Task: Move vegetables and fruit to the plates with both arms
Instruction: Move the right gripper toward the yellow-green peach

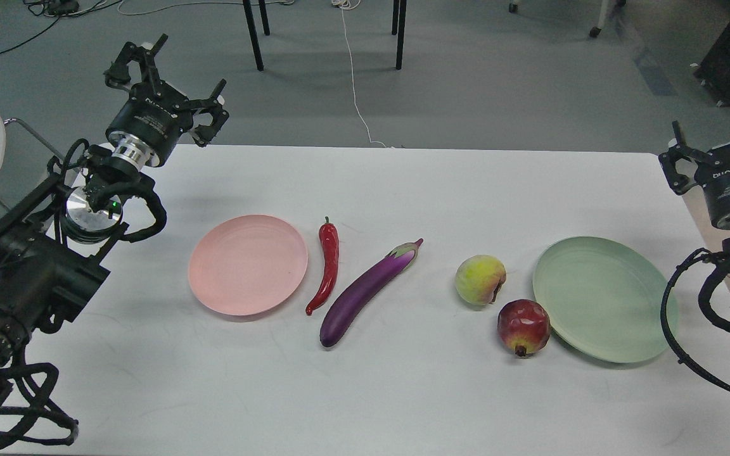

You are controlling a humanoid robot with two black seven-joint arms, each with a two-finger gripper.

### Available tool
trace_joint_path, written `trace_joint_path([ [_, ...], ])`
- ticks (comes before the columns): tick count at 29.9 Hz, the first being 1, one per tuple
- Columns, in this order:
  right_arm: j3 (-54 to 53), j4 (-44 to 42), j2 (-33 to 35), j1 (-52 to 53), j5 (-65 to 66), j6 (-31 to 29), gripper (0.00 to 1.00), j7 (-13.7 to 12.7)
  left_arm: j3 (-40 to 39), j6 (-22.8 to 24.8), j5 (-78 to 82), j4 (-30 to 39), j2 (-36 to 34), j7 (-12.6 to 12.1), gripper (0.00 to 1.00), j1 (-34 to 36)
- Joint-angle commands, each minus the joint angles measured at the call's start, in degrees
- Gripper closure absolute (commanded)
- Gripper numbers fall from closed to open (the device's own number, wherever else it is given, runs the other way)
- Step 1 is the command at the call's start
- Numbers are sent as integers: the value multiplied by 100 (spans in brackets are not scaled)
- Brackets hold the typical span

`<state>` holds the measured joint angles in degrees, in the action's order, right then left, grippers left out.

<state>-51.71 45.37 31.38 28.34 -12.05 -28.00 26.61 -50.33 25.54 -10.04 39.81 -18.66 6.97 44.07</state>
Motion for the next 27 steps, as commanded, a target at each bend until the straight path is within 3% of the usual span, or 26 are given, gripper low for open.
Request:
trace_joint_path([
  [1,-23,68,-19,-31,0,0,2,37,49,-14,20,27,-41,119,2,14],
  [4,30,68,78,22,9,0,2,37,58,-14,20,27,-77,226,2,66],
  [9,555,94,850,653,80,0,2,37,49,-41,20,62,-147,217,2,84],
  [13,2563,208,1431,2136,176,0,2,20,58,-58,20,62,-287,191,2,84],
  [19,5730,621,1651,4536,317,0,2,29,207,-32,142,360,-638,138,2,93],
  [23,7225,937,1547,5846,1166,0,2,-15,322,-23,169,536,-832,138,2,102],
  [27,8394,1447,985,6726,2143,0,2,-24,383,-14,169,545,-885,138,2,93],
])
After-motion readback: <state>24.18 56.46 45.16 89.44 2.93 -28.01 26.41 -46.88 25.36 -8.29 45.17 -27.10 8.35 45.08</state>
